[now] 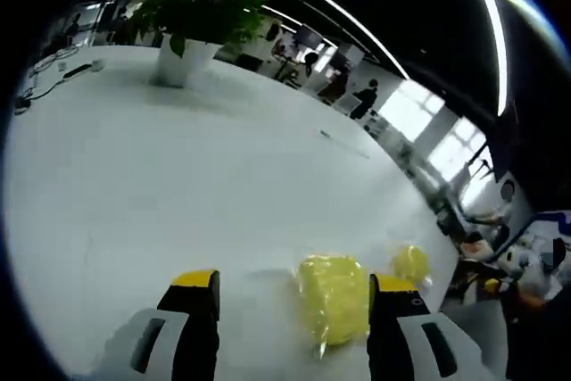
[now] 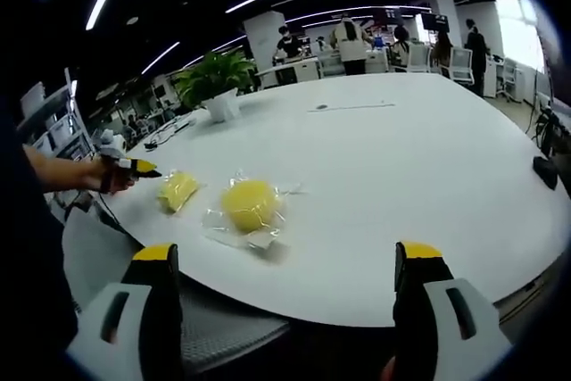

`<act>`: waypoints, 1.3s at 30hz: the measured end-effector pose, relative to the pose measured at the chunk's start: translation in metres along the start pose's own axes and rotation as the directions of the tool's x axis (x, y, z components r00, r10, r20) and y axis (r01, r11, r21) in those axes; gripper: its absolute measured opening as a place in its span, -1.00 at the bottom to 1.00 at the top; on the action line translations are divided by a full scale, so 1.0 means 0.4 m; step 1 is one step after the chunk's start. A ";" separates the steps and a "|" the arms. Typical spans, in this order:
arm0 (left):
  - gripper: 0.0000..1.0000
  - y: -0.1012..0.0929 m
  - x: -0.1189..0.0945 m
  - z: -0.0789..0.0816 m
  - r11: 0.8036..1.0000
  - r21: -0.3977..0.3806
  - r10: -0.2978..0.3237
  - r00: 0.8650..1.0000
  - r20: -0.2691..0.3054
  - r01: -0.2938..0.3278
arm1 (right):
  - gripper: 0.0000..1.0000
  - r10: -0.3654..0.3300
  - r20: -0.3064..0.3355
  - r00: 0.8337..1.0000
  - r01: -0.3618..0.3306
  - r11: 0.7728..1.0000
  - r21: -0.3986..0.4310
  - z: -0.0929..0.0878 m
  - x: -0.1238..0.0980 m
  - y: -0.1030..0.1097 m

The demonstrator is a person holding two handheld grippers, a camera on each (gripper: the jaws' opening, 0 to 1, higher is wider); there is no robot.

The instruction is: Compare the silicone blocks by pressing each to a similar depth, holding the contact briefly, and releasing to observe deformation and rebound differences across the visible hardness samples.

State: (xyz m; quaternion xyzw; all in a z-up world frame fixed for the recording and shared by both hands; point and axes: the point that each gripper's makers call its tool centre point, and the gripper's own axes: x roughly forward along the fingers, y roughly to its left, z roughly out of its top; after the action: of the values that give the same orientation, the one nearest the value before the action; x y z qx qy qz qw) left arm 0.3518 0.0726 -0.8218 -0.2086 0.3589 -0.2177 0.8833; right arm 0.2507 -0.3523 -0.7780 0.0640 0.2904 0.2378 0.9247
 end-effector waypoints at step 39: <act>-1.00 -0.023 0.080 -0.033 0.946 -0.305 -0.111 0.994 0.016 0.111 | 0.92 0.045 -0.011 0.999 -0.045 0.999 -0.015 0.023 0.016 0.023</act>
State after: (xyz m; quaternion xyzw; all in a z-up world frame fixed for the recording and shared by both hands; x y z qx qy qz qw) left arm 0.3610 0.0453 -0.8431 -0.3621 0.3766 -0.2092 0.8266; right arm 0.2568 -0.3411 -0.7715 0.0623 0.2921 0.2610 0.9180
